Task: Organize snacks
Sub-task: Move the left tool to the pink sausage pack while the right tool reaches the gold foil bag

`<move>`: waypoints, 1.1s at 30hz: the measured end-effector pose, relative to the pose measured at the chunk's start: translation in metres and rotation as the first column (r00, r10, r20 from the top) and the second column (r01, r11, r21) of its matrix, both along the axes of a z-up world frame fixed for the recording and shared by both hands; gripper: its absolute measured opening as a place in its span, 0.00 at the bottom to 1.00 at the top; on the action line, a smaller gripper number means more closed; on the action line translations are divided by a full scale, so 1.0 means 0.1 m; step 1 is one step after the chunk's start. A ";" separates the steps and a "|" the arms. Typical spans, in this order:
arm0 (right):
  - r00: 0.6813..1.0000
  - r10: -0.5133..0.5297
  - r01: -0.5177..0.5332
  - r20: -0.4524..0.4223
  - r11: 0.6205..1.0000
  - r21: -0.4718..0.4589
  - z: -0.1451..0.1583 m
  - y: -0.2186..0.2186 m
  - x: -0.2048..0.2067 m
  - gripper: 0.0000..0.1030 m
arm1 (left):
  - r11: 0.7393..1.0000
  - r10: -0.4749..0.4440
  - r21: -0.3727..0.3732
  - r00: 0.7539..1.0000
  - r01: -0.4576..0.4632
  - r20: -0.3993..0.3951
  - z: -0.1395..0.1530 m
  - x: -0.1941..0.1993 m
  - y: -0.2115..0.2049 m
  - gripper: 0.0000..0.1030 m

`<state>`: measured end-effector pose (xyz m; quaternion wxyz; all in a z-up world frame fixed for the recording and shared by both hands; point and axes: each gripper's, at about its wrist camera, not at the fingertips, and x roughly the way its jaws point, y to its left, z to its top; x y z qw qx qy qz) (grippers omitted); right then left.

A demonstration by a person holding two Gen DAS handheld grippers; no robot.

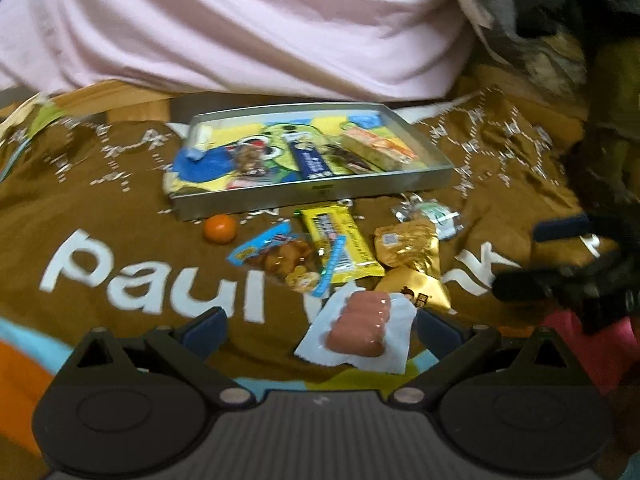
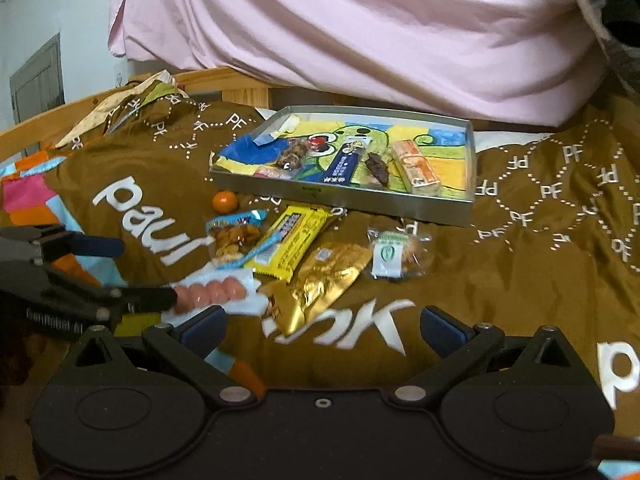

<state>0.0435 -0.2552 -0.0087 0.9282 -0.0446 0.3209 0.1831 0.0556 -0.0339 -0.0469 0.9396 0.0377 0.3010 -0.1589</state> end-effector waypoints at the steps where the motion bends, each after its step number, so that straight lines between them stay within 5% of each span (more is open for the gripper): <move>1: 1.000 0.004 -0.003 -0.012 1.000 0.013 0.00 0.00 0.06 0.99 | 1.000 -0.010 0.007 1.000 0.010 -0.006 -0.02 0.03 -0.01 1.00; 22: 0.959 0.109 -0.060 -0.262 0.981 0.186 -0.29 0.14 0.83 0.99 | 0.993 -0.094 -0.075 0.992 0.088 -0.080 -0.21 0.24 -0.04 1.00; 29: 0.949 0.056 0.010 -0.311 0.979 0.204 -0.37 0.10 0.97 0.98 | 0.987 -0.154 -0.064 0.983 0.148 -0.100 -0.22 0.31 -0.12 1.00; 33: 0.950 0.022 0.041 -0.312 0.981 0.192 -0.37 0.13 1.03 0.89 | 0.978 -0.200 -0.078 0.975 0.193 -0.092 -0.21 0.32 -0.15 0.92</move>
